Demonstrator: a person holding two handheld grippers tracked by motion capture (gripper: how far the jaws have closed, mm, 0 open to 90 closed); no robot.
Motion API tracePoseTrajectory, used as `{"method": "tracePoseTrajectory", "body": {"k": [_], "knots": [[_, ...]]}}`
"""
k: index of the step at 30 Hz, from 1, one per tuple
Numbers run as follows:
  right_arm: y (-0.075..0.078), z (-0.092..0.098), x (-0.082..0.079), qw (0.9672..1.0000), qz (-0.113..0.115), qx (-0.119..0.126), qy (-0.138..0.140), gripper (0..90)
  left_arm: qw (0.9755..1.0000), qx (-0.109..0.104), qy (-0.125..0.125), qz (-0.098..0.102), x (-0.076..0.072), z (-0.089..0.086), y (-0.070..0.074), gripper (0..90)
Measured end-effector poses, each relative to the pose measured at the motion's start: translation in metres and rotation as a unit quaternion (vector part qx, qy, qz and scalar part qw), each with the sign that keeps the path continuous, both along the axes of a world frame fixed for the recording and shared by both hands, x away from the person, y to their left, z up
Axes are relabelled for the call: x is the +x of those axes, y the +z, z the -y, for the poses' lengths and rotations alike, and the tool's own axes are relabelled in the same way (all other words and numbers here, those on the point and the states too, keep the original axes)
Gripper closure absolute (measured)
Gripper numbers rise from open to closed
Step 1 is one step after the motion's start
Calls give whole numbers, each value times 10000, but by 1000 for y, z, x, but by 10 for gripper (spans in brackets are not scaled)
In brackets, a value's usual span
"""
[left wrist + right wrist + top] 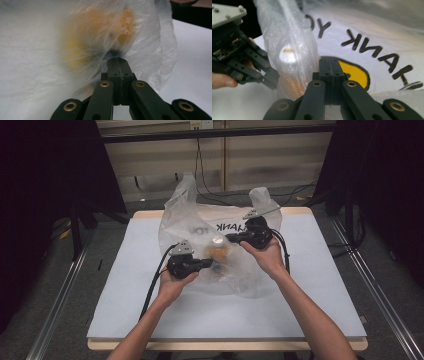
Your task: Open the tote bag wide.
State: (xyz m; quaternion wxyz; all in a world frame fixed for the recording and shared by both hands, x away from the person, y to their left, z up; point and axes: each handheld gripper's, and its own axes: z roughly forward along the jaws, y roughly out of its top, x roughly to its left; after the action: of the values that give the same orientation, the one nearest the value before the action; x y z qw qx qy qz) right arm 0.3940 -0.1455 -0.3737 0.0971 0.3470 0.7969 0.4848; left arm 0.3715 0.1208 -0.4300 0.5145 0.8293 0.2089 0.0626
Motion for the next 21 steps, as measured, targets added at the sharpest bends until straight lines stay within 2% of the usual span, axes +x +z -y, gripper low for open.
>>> {"method": "tracePoseTrajectory", "body": {"k": [1, 2, 3, 4, 5, 6, 7, 8, 10, 11, 12, 13, 15, 16, 17, 19, 21], "knots": [[-1, 1, -2, 10000, -29, 35, 34, 900, 10000, -19, -31, 81, -2, -1, 4, 900], [-2, 1, -4, 9999, -17, 59, 81, 900, 9998, -179, -54, 76, -4, -1, 8, 900], [-1, 1, -7, 9999, -22, 66, 116, 900, 9996, -236, -69, 130, -6, -2, 13, 900], [-1, 1, -9, 9998, -4, 66, 160, 900, 9995, -249, -54, 206, -8, -3, 19, 900], [0, 0, -12, 9998, 10, 83, 198, 900, 9995, -249, -54, 206, -8, -3, 19, 900], [0, 0, -12, 9998, 10, 83, 198, 900, 9989, -398, -96, 244, -9, -3, 24, 900], [5, -1, -18, 9995, 65, 147, 276, 900, 9979, -539, -125, 346, -12, -3, 38, 900], [6, -2, -20, 9993, 89, 173, 312, 900, 9970, -617, -184, 419, -14, -1, 44, 900], [8, -4, -23, 9990, 120, 203, 392, 900, 9959, -684, -224, 549, -17, 1, 59, 900], [9, -6, -24, 9989, 145, 176, 408, 900, 9959, -684, -224, 549, -17, 1, 59, 900], [9, -7, -25, 9989, 163, 171, 410, 900, 9942, -826, -242, 652, -16, 3, 71, 900], [9, -7, -25, 9989, 163, 171, 410, 900, 9942, -826, -242, 652, -16, 3, 71, 900], [8, -9, -26, 9987, 162, 216, 438, 900, 9923, -973, -222, 735, -11, 6, 86, 900], [8, -9, -26, 9987, 162, 216, 438, 900, 9923, -973, -222, 735, -11, 6, 86, 900], [8, -10, -26, 9986, 162, 245, 448, 900, 9915, -1041, -241, 746, -9, 8, 90, 900], [8, -13, -28, 9985, 174, 205, 484, 900, 9910, -1026, -213, 830, -6, 12, 98, 900], [7, -15, -29, 9984, 179, 163, 511, 900, 9917, -895, 25, 917, 1, 16, 104, 900]]}}
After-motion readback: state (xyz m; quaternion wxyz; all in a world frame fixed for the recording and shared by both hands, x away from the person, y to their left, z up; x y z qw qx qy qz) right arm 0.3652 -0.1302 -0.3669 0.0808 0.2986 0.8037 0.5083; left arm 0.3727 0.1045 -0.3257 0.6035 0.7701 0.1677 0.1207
